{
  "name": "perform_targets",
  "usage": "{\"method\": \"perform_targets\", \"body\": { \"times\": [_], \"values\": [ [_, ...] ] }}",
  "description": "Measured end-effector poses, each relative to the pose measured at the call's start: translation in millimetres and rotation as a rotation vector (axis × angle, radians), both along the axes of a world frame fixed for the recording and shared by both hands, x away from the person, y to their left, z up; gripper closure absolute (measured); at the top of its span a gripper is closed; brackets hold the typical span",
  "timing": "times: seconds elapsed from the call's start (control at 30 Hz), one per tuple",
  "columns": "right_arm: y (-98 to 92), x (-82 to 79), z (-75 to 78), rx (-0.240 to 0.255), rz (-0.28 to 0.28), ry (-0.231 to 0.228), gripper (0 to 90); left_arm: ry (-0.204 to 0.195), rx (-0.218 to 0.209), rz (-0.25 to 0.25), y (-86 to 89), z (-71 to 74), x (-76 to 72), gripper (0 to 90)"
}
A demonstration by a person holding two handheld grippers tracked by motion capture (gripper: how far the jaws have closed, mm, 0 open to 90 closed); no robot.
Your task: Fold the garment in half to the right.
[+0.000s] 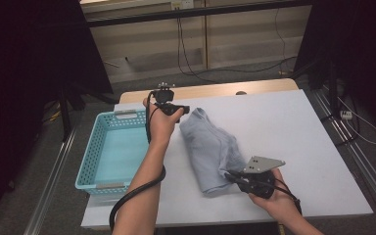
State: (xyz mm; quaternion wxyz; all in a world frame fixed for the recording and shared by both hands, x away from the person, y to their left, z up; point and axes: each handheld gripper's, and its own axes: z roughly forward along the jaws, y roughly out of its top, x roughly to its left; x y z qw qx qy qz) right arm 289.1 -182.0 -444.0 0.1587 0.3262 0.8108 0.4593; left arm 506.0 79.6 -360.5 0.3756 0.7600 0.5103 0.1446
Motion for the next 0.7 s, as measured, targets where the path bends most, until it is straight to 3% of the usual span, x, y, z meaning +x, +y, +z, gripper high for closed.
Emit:
{"method": "perform_targets", "body": {
  "times": [0.1,0.2,0.33,0.47,0.6,0.7],
  "values": [
    [-7.0,1.6,-2.4,0.0,-0.027,0.035,78.9,0.003,0.006,0.003,3.1,-4.6,-2.3,37.8],
    [-10.1,1.5,2.0,0.005,-0.043,0.024,73.7,0.017,0.016,-0.001,6.8,-9.5,-5.2,37.0],
    [-10.9,4.5,13.1,0.019,-0.086,0.007,54.5,0.014,0.02,-0.002,9.4,-12.5,-9.6,35.6],
    [-14.2,13.7,22.3,0.098,-0.129,0.039,39.0,0.011,0.038,-0.003,11.5,-14.3,-13.2,32.7],
    [-12.3,23.4,27.1,0.089,-0.155,0.044,34.3,0.018,0.044,-0.013,13.9,-15.8,-15.7,31.2],
    [-5.8,34.3,21.7,0.044,-0.18,0.048,34.4,0.02,0.044,-0.021,13.4,-18.2,-19.0,29.5]
  ]
}}
